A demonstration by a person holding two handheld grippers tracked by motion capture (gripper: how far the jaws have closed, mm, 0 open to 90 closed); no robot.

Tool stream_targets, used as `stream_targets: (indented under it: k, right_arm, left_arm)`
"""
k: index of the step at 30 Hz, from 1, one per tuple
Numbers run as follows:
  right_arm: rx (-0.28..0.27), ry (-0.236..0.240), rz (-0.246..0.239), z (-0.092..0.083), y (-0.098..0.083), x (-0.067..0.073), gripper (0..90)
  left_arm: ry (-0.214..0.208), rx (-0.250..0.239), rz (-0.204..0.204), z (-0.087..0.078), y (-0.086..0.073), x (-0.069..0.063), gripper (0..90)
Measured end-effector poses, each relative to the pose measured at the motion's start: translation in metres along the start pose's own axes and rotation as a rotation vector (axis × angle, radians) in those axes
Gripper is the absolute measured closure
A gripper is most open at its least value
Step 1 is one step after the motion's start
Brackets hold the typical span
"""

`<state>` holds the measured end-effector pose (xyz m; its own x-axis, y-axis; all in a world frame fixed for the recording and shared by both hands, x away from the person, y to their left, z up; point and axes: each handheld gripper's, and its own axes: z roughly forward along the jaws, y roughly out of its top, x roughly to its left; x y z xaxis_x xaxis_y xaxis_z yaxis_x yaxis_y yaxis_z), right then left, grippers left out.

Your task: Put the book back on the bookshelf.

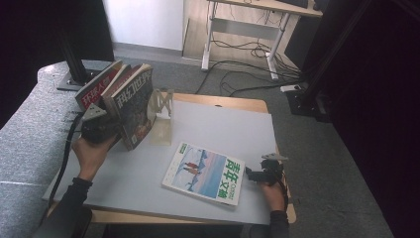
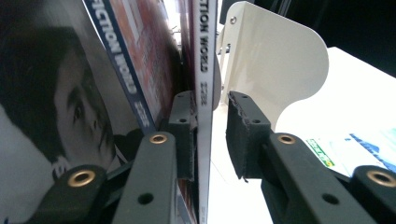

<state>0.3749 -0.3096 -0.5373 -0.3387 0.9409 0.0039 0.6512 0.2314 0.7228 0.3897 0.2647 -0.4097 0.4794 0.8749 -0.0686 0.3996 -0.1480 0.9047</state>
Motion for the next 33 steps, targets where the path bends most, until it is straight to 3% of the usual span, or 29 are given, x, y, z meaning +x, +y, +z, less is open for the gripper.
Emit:
stream_targets:
  k: [8, 15, 20, 26, 31, 33]
  right_arm:
    - [0.000, 0.000, 0.000, 0.000, 0.000, 0.000, 1.4]
    - [0.000, 0.000, 0.000, 0.000, 0.000, 0.000, 1.4]
    - [0.000, 0.000, 0.000, 0.000, 0.000, 0.000, 1.4]
    - [0.000, 0.000, 0.000, 0.000, 0.000, 0.000, 1.4]
    - [0.000, 0.000, 0.000, 0.000, 0.000, 0.000, 1.4]
    - [0.000, 0.000, 0.000, 0.000, 0.000, 0.000, 1.4]
  left_arm:
    - [-0.033, -0.017, -0.024, -0.012, -0.013, 0.004, 61.7]
    - [-0.050, -0.027, -0.027, -0.013, -0.018, 0.004, 49.4]
    - [-0.059, 0.008, 0.011, -0.009, -0.024, -0.004, 37.0]
    - [-0.120, 0.009, 0.026, -0.003, -0.037, -0.012, 21.1]
    - [-0.165, 0.063, 0.064, 0.006, -0.052, -0.022, 13.1]
    - [-0.176, 0.098, 0.098, 0.011, -0.059, -0.027, 8.5]
